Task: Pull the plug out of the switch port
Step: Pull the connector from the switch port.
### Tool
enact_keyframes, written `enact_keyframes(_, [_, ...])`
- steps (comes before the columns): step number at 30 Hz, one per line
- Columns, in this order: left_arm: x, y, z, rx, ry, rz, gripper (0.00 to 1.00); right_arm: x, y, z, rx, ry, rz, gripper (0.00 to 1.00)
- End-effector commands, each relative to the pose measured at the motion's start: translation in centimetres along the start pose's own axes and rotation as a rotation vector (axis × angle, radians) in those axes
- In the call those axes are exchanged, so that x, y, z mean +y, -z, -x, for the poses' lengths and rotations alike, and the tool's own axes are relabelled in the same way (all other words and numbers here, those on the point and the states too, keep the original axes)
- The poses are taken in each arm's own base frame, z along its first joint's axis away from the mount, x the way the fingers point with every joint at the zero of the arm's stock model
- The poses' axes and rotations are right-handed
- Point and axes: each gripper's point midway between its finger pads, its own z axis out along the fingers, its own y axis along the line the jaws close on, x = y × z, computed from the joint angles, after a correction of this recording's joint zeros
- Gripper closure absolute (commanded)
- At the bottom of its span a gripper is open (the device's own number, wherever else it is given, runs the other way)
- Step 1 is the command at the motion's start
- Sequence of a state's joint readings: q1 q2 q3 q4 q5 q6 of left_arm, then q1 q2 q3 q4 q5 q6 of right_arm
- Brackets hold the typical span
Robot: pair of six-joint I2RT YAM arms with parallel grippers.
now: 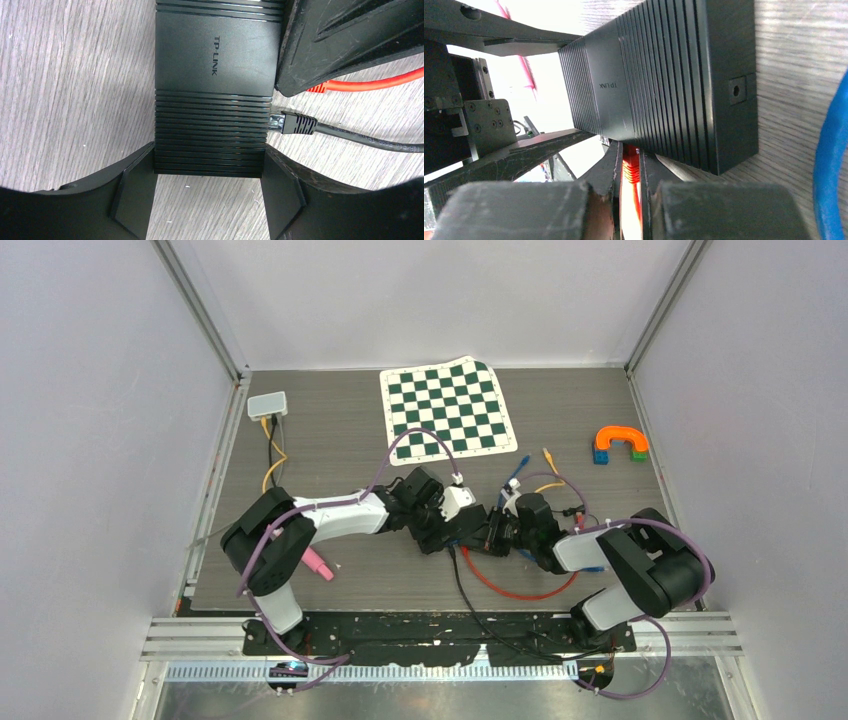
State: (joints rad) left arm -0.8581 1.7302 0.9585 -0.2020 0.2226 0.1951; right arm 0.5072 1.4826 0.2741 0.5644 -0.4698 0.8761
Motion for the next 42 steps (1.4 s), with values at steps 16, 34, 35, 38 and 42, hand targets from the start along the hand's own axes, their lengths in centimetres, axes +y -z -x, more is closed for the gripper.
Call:
enact_keyframes(16, [-2.4,-0.8,-4.4,0.144,0.070,-0.076,0.41,-4.9,1.2,-4.6,0.213,0.074,-0.178,0.95])
enact_keyframes(34, [-2.5,-1.0,-4.3,0.136,0.076,-0.082,0.41,-4.4,2.5,-5.7,0.268,0.094,-0.168,0.95])
enact_keyframes(35, [-2.4,-1.0,-4.3,0.138,0.078,-0.078,0.41,-4.2,2.5,-5.5,0.258,0.101,-0.162,0.95])
enact_keyframes(38, [-2.3,-1.0,-4.7,0.147,0.079,-0.069,0.42,-3.7,2.8,-5.4,0.262,0.118,-0.147,0.95])
enact_keyframes(42, [-2.3,-1.1,-4.7,0.141,0.089,-0.068,0.42,-3.3,2.9,-5.6,0.281,0.125,-0.127,0.95])
